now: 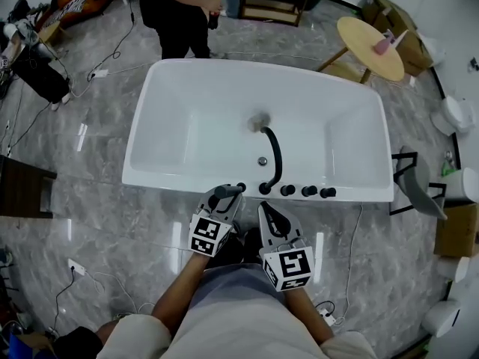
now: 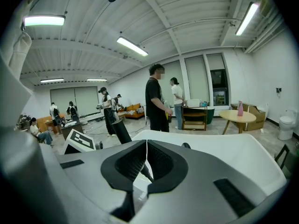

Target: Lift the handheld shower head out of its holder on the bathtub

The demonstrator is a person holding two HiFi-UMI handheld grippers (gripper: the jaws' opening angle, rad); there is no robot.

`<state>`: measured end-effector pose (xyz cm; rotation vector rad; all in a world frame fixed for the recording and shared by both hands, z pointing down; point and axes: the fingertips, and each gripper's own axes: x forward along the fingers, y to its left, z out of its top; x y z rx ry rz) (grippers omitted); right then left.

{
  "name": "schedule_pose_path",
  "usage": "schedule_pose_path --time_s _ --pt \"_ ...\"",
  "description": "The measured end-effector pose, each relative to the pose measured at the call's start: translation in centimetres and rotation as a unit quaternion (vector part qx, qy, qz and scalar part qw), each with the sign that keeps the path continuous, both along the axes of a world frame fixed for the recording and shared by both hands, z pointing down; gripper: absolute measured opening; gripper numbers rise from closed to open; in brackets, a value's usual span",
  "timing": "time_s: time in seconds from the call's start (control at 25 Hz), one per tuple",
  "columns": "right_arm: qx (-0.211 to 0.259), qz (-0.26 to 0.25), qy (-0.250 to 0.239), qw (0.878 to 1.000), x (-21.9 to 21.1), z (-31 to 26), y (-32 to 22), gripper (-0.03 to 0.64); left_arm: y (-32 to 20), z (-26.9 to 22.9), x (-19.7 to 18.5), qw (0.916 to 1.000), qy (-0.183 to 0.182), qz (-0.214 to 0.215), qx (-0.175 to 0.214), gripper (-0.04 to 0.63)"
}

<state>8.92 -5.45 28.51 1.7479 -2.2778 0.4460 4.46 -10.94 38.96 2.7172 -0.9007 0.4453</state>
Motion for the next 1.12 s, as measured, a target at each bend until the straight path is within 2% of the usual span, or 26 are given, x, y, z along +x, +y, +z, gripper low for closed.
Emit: schedule_pose_path --time_s 0.36,0.64,0.88,1.12 --pt "0.008 0.009 -0.003 1.0 0.6 -1.3 -1.0 0.023 0.4 -3.4 0.3 0.9998 0.009 0.016 -0.004 0.137" --pt "0.026 0.006 0.025 0.999 0.4 -2.6 -2.2 0.023 -0.3 -5.0 0.4 0.9994 0.024 0.023 0.005 0.137" --pt "0.035 -0.006 0.032 0.999 -0.7 -2.9 -2.5 0.023 -0.2 -7.0 -0.2 0.9975 0.065 0.02 -0.021 0.137" --pt "0.053 -0.005 0.034 0.998 -0.8 -3.2 -2.5 0.023 0.5 -8.2 -0.4 0.9957 0.088 0.026 -0.009 0.137"
